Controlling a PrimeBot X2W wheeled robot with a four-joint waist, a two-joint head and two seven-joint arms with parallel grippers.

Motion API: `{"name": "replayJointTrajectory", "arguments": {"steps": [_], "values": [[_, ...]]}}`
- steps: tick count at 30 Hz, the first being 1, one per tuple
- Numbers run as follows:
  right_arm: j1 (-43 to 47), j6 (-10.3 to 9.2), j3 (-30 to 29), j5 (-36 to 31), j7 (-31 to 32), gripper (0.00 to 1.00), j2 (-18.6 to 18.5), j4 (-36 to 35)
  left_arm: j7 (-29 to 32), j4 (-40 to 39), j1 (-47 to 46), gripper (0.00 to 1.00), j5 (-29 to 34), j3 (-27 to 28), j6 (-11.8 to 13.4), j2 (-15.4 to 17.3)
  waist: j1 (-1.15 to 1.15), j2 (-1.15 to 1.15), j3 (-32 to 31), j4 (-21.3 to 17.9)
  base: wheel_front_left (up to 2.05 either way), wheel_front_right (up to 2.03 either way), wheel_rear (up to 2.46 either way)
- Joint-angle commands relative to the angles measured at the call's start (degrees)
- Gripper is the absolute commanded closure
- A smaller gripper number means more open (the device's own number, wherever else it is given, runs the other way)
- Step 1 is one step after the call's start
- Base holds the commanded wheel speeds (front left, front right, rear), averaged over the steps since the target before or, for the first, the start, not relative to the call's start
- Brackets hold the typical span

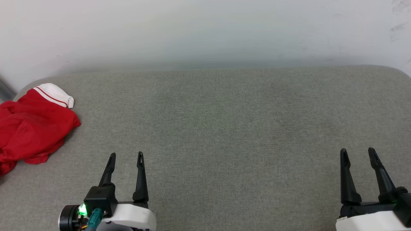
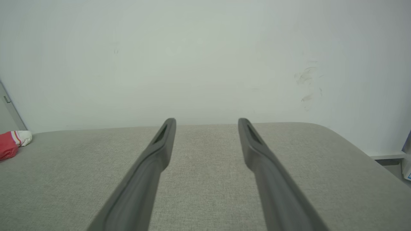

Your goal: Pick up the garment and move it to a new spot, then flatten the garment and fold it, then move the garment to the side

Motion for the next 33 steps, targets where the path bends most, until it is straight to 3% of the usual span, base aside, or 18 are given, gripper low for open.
{"name": "replayJointTrajectory", "arguments": {"steps": [1, 9, 33], "values": [[0.8, 0.00, 0.2, -1.1, -0.5, 0.00, -0.1, -0.3, -0.5, 0.0, 0.6, 0.00, 1.5, 0.1, -0.1, -0.1, 0.00, 0.00, 0.0, 0.0, 0.00, 0.00, 0.00], [1.4, 0.00, 0.6, -2.7, -1.2, 0.00, 0.0, -0.4, -1.2, 0.3, 1.1, 0.00, 4.2, 0.0, 0.2, -0.2, 0.00, 0.00, -0.2, 0.1, 0.00, 0.00, 0.00], [1.8, 0.00, 1.2, 1.1, -1.1, 0.00, 0.0, 0.9, -1.2, 1.5, 1.5, 0.00, 2.5, 0.4, 0.4, -0.3, 0.00, 0.00, -0.5, 0.6, 0.00, 0.00, 0.00]]}}
